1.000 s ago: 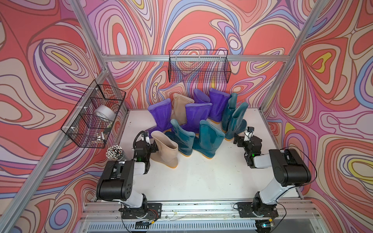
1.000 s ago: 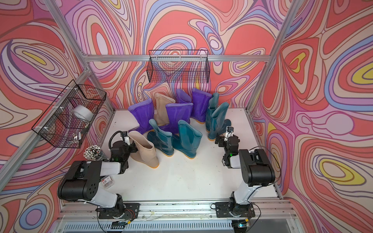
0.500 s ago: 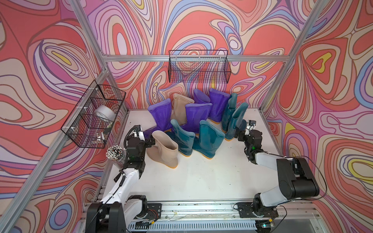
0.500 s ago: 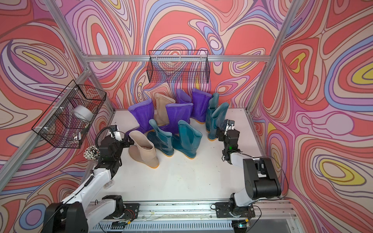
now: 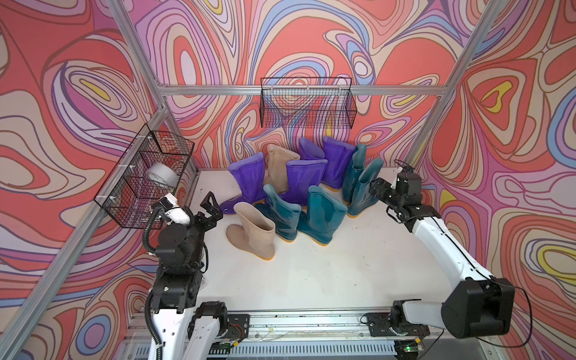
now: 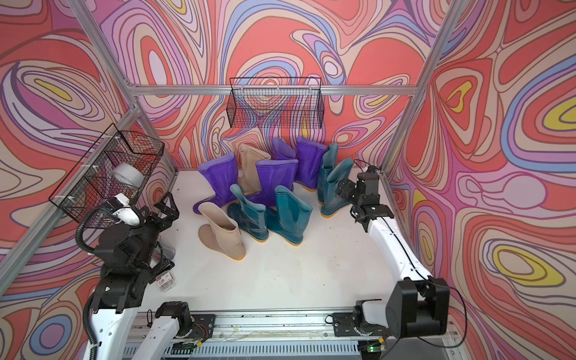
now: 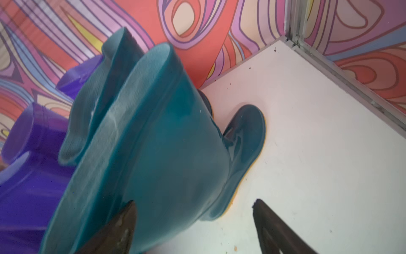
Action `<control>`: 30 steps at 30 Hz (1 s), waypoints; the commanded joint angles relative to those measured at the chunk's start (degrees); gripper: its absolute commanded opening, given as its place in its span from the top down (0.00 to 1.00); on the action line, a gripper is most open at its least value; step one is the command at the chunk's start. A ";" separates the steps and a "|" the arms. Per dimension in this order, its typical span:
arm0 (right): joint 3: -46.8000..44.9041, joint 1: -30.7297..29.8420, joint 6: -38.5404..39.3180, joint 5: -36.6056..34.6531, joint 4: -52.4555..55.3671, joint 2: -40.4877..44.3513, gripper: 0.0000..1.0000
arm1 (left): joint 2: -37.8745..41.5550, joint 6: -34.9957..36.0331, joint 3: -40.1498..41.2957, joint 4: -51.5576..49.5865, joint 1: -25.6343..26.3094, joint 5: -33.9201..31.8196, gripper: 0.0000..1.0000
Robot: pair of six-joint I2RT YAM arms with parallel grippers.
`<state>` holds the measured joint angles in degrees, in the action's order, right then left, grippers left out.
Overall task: Match and arrange rain boots in pairs
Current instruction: Move the rain boot to the center of the board.
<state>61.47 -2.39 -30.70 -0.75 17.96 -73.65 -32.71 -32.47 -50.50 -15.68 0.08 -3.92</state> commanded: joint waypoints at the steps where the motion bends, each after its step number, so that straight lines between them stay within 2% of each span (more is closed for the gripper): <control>1: 0.01 -0.05 -1.76 2.41 8.13 6.88 0.21 | 0.52 -10.66 -1.26 -11.94 0.20 8.66 0.00; 4: 2.16 -0.32 -0.74 2.15 13.75 10.70 0.24 | 3.15 -13.68 0.49 -9.46 0.19 13.80 0.00; 9: 3.86 -1.97 -0.81 5.94 17.64 11.83 0.27 | -1.48 -17.78 0.59 -4.65 0.40 31.80 0.23; 11: 5.58 -4.90 -0.42 5.79 18.08 10.63 0.27 | -3.97 -17.73 -0.85 -5.36 1.69 35.55 0.27; 13: 7.83 -8.76 0.22 1.73 19.35 9.31 0.27 | -4.76 -14.61 -3.85 -8.46 5.59 33.02 0.28; 15: 9.64 -12.49 0.55 -1.76 19.77 7.55 0.28 | -5.90 -11.82 -6.24 -10.09 12.32 28.79 0.27; 18: 11.44 -15.74 0.27 -5.17 19.92 3.60 0.24 | -12.21 -7.13 -10.88 -13.48 26.37 20.64 0.27; 20: 11.47 -16.39 -0.21 -7.88 19.20 1.63 0.19 | -18.66 -3.24 -15.19 -15.86 37.83 12.02 0.27; 23: 10.93 -16.50 0.23 -12.79 18.28 0.18 0.14 | -27.16 0.96 -21.26 -16.81 48.67 5.24 0.25; 26: 11.95 -16.50 1.88 -14.40 19.62 -3.14 0.11 | -30.88 1.11 -22.59 -13.57 50.64 7.65 0.23; 30: 13.21 -16.50 4.24 -13.73 18.55 -7.93 0.09 | -30.49 1.13 -20.66 -9.94 50.64 8.60 0.22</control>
<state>73.01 -18.72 -28.97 -12.49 36.47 -79.29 -65.01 -32.95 -71.16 -27.99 50.59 6.52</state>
